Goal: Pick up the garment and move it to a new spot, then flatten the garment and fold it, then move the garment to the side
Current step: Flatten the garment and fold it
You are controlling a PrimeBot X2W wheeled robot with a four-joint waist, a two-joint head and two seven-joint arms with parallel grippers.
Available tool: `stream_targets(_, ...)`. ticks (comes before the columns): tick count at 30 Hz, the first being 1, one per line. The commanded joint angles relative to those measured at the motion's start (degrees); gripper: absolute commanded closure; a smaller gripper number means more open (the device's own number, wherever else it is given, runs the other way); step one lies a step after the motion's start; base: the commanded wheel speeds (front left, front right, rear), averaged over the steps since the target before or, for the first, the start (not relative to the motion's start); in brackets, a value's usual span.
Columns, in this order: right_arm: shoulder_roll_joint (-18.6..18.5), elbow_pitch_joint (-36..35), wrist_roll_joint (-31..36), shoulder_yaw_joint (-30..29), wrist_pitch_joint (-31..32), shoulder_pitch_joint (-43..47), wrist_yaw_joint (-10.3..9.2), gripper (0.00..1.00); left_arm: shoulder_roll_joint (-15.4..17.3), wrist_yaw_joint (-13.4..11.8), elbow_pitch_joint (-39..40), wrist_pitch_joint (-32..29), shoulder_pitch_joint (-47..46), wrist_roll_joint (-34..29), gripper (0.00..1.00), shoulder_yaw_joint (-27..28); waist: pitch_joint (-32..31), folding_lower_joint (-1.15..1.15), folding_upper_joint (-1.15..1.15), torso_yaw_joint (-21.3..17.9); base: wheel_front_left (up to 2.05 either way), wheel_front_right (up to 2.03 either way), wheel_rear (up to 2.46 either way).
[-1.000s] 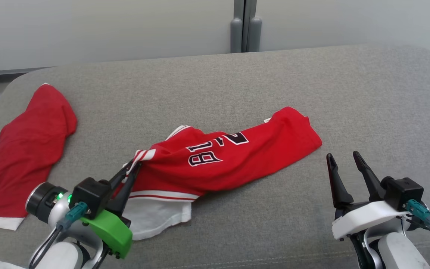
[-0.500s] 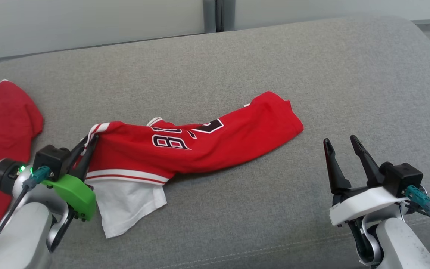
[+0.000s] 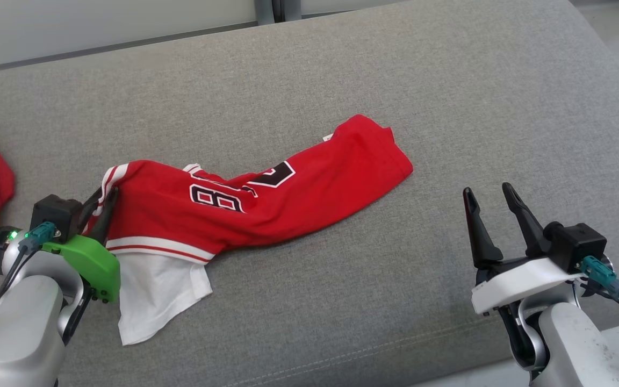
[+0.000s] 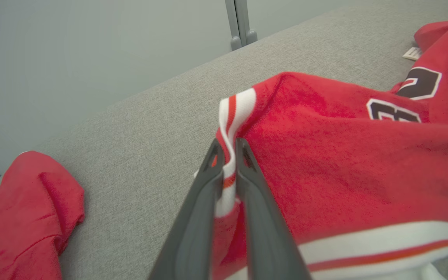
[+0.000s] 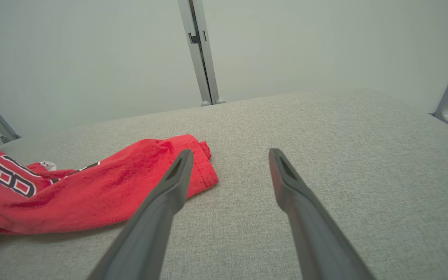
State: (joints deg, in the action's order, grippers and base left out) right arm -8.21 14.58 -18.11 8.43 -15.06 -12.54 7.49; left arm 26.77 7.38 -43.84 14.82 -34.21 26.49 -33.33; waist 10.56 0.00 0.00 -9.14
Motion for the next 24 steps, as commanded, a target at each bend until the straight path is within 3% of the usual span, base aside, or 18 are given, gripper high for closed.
stream_targets(1, -0.28, 0.23, -0.02, -0.24, -0.18, -0.33, 0.0, 0.0, -0.23, 0.07, 0.21, 0.37, -0.99, -0.24, 0.0, 0.89, -0.23, 0.0, 0.0, 0.17, 0.0, 0.0, 0.0)
stream_targets(4, -0.32, 0.35, 0.14, -0.64, -0.18, -0.05, 0.0, 0.0, -0.39, -0.24, 1.19, 0.38, -0.18, -1.08, 0.0, 2.04, -0.55, 0.0, 0.0, 0.53, 0.0, 0.0, 0.0)
stream_targets(14, -0.34, 0.59, 0.61, -1.2, -0.18, 0.77, 0.0, 0.0, -2.15, -5.48, 13.06, 0.37, 8.12, -5.96, 0.0, 12.3, -1.59, 0.0, 0.0, 3.15, 0.0, 0.0, 0.0)
stream_targets(24, -0.58, 0.8, 0.86, -1.93, -0.18, 1.45, 0.0, 0.0, -7.39, -7.87, 26.86, 0.37, 18.8, -11.46, 0.0, 21.02, -3.2, 0.0, 0.0, 6.04, 0.0, 0.0, 0.0)
